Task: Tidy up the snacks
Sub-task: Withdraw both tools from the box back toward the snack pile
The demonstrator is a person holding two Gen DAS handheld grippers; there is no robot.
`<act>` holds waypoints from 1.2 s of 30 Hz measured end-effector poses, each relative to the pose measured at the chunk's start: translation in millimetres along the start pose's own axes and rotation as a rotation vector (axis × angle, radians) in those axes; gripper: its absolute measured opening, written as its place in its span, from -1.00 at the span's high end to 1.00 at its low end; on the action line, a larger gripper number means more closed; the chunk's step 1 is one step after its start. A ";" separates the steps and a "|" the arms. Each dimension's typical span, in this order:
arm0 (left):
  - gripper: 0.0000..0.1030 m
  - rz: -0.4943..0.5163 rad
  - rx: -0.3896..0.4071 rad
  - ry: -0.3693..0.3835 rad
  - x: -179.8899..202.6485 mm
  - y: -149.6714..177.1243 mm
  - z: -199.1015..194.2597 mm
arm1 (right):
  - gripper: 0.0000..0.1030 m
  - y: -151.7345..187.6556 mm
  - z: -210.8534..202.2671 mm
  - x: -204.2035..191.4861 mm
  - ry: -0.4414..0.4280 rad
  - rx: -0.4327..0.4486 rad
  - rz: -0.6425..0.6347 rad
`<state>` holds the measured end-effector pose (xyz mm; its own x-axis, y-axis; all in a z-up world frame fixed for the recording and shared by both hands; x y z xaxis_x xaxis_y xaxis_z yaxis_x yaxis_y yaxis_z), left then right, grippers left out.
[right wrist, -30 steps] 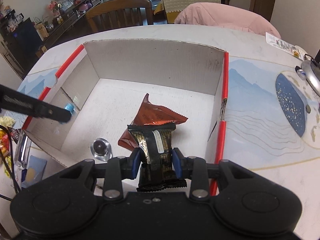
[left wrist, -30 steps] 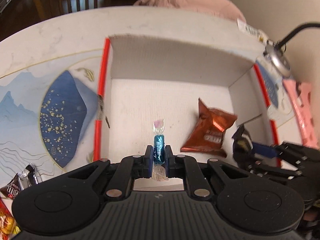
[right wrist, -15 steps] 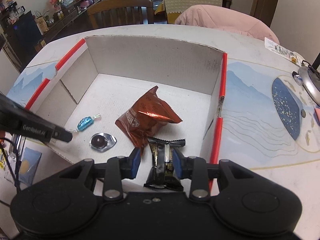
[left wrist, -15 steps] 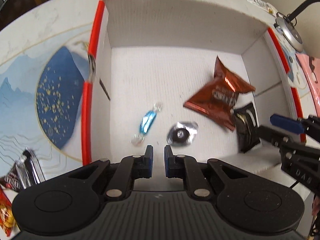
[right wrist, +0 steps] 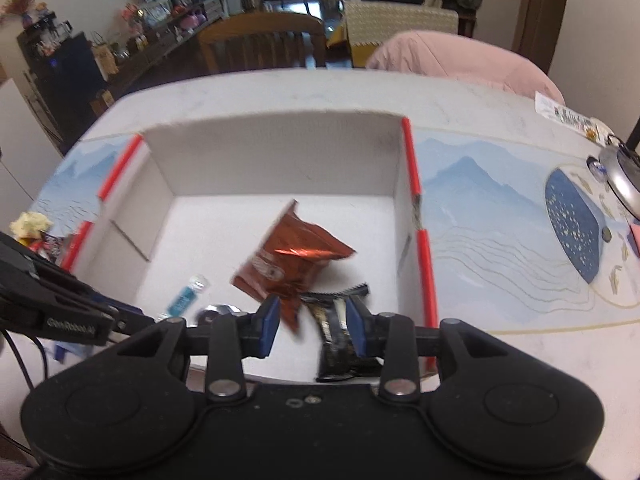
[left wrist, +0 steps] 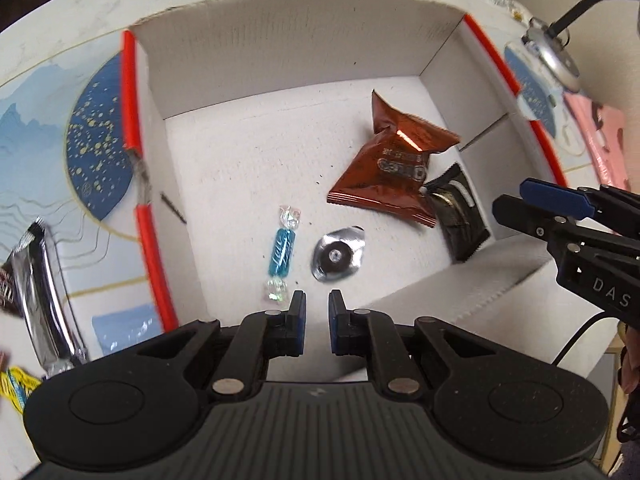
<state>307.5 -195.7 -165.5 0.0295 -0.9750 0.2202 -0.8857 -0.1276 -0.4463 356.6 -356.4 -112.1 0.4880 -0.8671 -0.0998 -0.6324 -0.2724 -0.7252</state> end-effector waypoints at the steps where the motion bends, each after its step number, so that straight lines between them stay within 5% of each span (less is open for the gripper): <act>1: 0.79 0.001 0.020 -0.001 -0.8 -0.8 -6.0 | 0.30 -2.2 -4.8 -4.1 -0.009 0.015 -0.002; 8: 0.73 0.018 0.144 0.017 -9.4 1.0 -54.9 | 0.14 -13.2 -33.5 -36.6 -0.058 0.085 0.009; 12: 0.50 0.008 0.209 0.033 -25.2 5.4 -84.8 | -0.64 -17.0 -51.5 -64.8 -0.081 0.143 -0.002; 16: 0.39 -0.003 0.256 0.023 -48.2 12.9 -108.8 | -0.69 -20.4 -60.9 -96.5 -0.106 0.171 -0.035; 20: -0.20 -0.038 0.309 0.011 -79.7 18.5 -133.8 | -0.76 -22.7 -64.1 -125.6 -0.125 0.180 -0.048; 23: -0.21 -0.058 0.333 -0.010 -105.6 24.7 -149.3 | -0.85 -21.7 -64.7 -147.7 -0.137 0.179 -0.047; 27: -0.50 -0.106 0.361 -0.035 -144.5 33.6 -166.3 | -0.99 -14.9 -62.4 -176.0 -0.142 0.165 -0.056; 36: -0.81 -0.254 0.364 -0.093 -229.7 52.8 -178.3 | -0.99 18.1 -29.4 -228.1 -0.118 0.046 -0.024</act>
<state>171.4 54.0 -85.0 0.2811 -0.9145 0.2909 -0.6249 -0.4045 -0.6678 216.1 -175.8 -82.5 0.5718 -0.8048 -0.1591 -0.5925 -0.2710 -0.7586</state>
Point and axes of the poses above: each gripper's, at about its wrist camera, not at the fingertips, and z roughly the way its jaws point, x to its right, y to its underside, the point moved 6 cm from there along z, roughly the way its jaws point, and after that the axes turned 14 degrees about x, right-handed, at the moved point
